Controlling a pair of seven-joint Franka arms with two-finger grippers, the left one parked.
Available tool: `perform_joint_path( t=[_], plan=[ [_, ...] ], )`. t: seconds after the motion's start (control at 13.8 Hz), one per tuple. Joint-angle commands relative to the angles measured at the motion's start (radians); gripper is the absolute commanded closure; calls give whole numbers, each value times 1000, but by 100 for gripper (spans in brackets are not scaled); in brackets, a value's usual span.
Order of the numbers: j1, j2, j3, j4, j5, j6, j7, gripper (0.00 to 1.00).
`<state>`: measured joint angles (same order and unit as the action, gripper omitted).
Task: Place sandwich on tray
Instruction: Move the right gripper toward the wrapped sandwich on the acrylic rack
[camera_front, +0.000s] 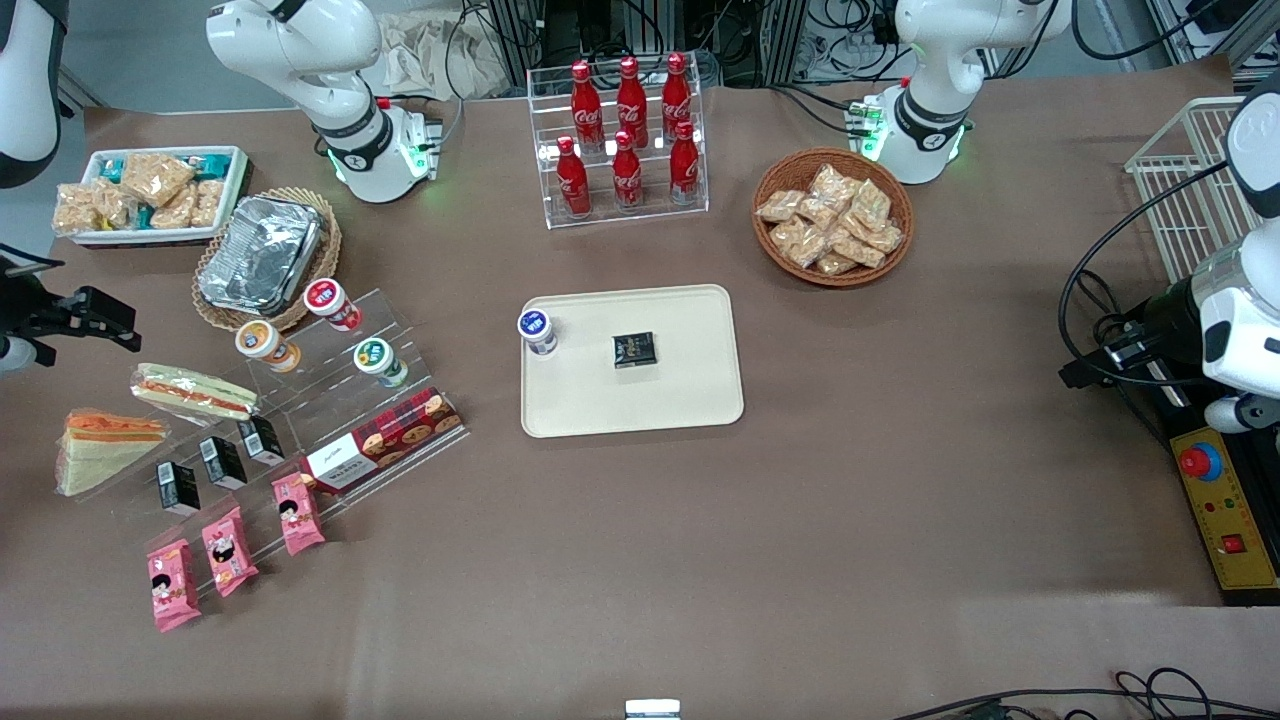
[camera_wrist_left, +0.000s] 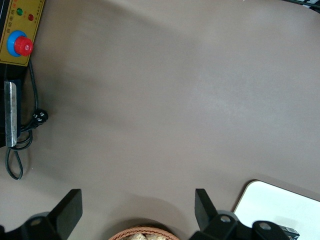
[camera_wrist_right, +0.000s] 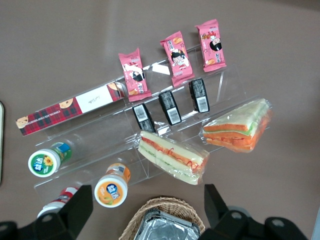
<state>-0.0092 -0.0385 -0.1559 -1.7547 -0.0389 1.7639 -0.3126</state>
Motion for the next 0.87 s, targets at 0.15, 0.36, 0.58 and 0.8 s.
perform_joint_path(
  t=[0.15, 0.36, 0.58, 0.8],
  plan=[
    [-11, 6, 7, 31, 31, -6, 7, 1],
    [-40, 49, -20, 26, 33, 20, -29, 1],
    [-48, 97, -42, 38, 51, 31, -20, 1],
    [-48, 95, -73, 64, 82, 31, 16, 2]
  ],
)
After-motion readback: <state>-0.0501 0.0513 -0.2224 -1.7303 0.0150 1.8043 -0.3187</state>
